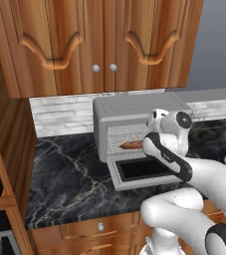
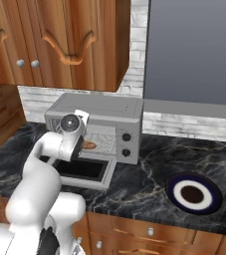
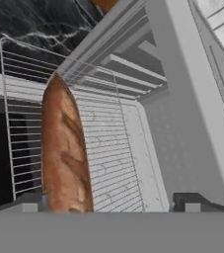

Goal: Pull the toaster oven rack outwards. Pick up the baguette from the plate and place it on the toaster oven rack. Close the toaster oven door fully and set the temperature to the lowest setting.

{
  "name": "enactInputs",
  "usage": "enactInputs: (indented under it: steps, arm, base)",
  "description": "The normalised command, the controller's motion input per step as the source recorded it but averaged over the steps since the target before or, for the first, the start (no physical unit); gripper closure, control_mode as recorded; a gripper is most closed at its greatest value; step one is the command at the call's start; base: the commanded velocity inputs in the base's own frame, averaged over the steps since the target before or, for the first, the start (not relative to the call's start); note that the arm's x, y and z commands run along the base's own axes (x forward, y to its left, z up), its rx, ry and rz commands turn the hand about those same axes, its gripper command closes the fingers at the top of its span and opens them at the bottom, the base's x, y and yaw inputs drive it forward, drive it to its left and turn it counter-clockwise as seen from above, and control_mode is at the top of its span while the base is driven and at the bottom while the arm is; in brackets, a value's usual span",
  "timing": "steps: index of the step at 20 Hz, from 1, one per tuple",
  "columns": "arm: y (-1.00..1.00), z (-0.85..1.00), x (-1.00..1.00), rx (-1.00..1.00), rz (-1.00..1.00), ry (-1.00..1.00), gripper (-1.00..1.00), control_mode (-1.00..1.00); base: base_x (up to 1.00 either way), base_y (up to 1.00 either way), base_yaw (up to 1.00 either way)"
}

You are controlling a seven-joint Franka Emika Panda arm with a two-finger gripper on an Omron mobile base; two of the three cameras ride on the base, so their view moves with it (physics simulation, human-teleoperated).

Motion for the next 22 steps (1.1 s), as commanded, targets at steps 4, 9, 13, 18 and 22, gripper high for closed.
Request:
enactInputs:
  steps: [4,9,13,18,22]
  arm:
    - [0.00,0.48,-0.38,-0.15,0.06,0.00,-1.00,-1.00]
    - [-0.05,0.40,-0.44,-0.31,0.07,0.03,-1.00,-1.00]
    - [-0.15,0.33,-0.41,-0.32,0.14,0.00,-1.00,-1.00]
    - [-0.26,0.46,-0.39,-0.30,0.18,0.00,-1.00,-1.00]
    - [-0.21,0.55,-0.47,-0.26,0.18,0.07,-1.00,-1.00]
  base:
    - [0.00,0.00,0.00]
    - [0.00,0.00,0.00]
    - [0.00,0.00,0.00]
    - [0.00,0.00,0.00]
    - [0.00,0.00,0.00]
